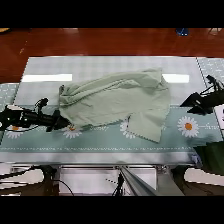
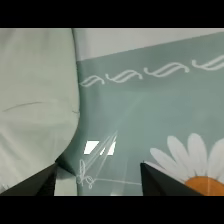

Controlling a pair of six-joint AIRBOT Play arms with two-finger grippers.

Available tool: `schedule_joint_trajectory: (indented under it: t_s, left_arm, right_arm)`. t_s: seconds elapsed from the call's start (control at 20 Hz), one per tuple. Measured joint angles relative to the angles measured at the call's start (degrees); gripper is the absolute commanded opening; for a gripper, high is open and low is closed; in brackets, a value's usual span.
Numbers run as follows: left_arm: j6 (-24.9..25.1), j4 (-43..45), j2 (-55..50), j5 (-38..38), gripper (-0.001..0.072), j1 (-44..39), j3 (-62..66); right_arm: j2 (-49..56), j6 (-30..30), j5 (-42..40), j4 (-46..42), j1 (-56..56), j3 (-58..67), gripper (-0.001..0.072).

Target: Fold the shirts.

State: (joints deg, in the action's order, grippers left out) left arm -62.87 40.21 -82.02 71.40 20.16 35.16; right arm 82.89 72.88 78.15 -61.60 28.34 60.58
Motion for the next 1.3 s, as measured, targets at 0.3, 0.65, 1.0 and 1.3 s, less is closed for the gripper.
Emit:
schedule_joint_trajectory:
  t_s: [0.3,0.65,1.0,1.3]
  left_arm:
    - [0.87,-0.15,0.0,0.55,0.0024,0.0,0.07]
    - [1.79,-0.13,0.26,1.51,0.0023,0.09,1.25]
    - [2.56,-4.87,12.39,5.51,0.0023,2.08,18.16]
    - [2.64,-11.96,29.9,2.51,0.0023,3.65,45.62]
  right_arm:
    - [0.07,-0.94,-13.03,7.43,-3.72,-7.43,0.0558]
    - [3.19,5.01,-22.1,9.46,-13.51,-8.5,0.0025]
    - [-10.54,0.83,-19.98,9.07,-13.18,4.02,0.0024]
    - [-30.58,-0.28,-27.34,9.97,-12.76,22.95,0.0023]
